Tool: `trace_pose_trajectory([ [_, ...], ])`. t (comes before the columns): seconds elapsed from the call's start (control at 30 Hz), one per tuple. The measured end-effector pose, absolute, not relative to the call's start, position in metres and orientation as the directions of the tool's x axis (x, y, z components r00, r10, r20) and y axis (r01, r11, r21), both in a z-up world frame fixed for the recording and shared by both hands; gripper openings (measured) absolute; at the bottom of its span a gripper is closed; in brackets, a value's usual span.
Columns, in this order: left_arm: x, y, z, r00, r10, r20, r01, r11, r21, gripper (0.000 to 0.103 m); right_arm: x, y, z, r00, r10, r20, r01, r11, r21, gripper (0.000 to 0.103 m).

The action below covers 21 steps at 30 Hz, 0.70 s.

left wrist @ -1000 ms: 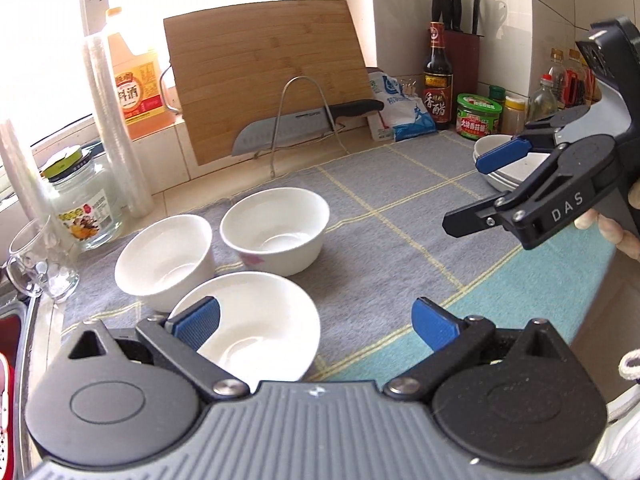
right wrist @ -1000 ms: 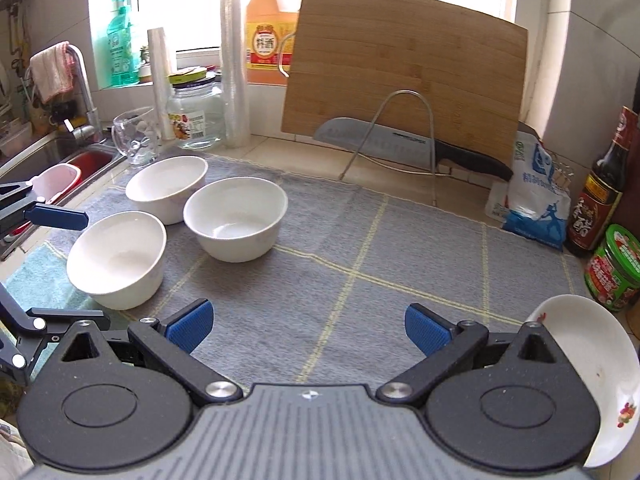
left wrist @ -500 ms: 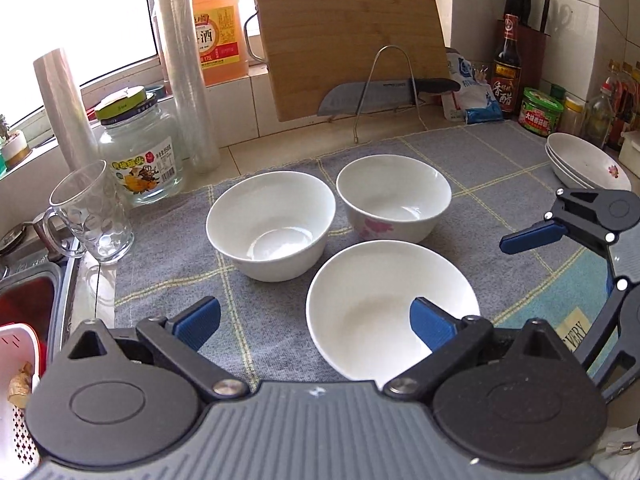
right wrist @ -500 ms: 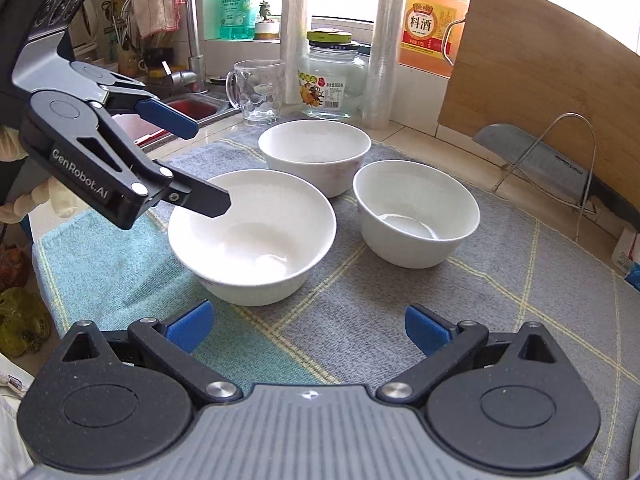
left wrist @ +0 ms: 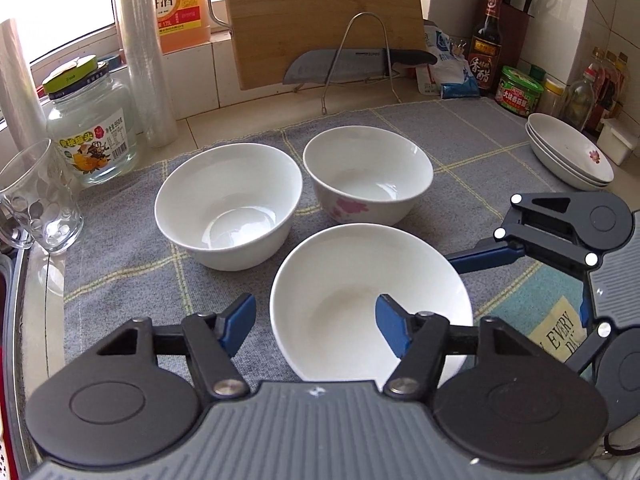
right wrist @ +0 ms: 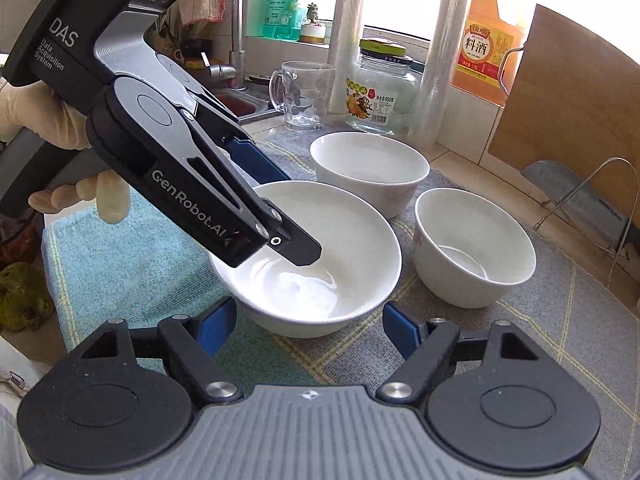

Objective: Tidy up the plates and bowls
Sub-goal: 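Reach the left gripper to a white bowl and grasp its rim, then lift the white bowl with the left gripper and set it down near the other bowls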

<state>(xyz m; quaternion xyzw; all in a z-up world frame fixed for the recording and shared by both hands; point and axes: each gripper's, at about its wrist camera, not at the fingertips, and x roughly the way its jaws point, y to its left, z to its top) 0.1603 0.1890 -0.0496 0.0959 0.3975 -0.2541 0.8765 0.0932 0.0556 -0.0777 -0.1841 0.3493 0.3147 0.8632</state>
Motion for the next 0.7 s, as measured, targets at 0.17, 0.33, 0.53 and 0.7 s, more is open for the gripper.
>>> trace_pose_trajectory([
  [0.17, 0.1624, 0.1895, -0.0499, 0.537, -0.391, -0.747, 0.529, 0.847, -0.063, 0.061, 0.0945, 0.0582, -0.077, 0.553, 0.422, -0.718, -0.682, 0.725, -0.099, 0.082],
  [0.33, 0.1652, 0.1909, -0.0508, 0.52, -0.408, -0.751, 0.527, 0.845, -0.094, 0.057, 0.0953, 0.0576, -0.0778, 0.55, 0.425, -0.719, -0.681, 0.726, -0.091, 0.082],
  [0.53, 0.1651, 0.1904, -0.05, 0.516, -0.41, -0.752, 0.531, 0.842, -0.096, 0.057, 0.0959, 0.0578, -0.077, 0.548, 0.419, -0.724, -0.676, 0.731, -0.088, 0.081],
  [0.7, 0.1633, 0.1873, -0.0479, 0.512, -0.416, -0.751, 0.54, 0.836, -0.095, 0.057, 0.0946, 0.0531, -0.0731, 0.545, 0.418, -0.727, -0.67, 0.739, -0.078, 0.081],
])
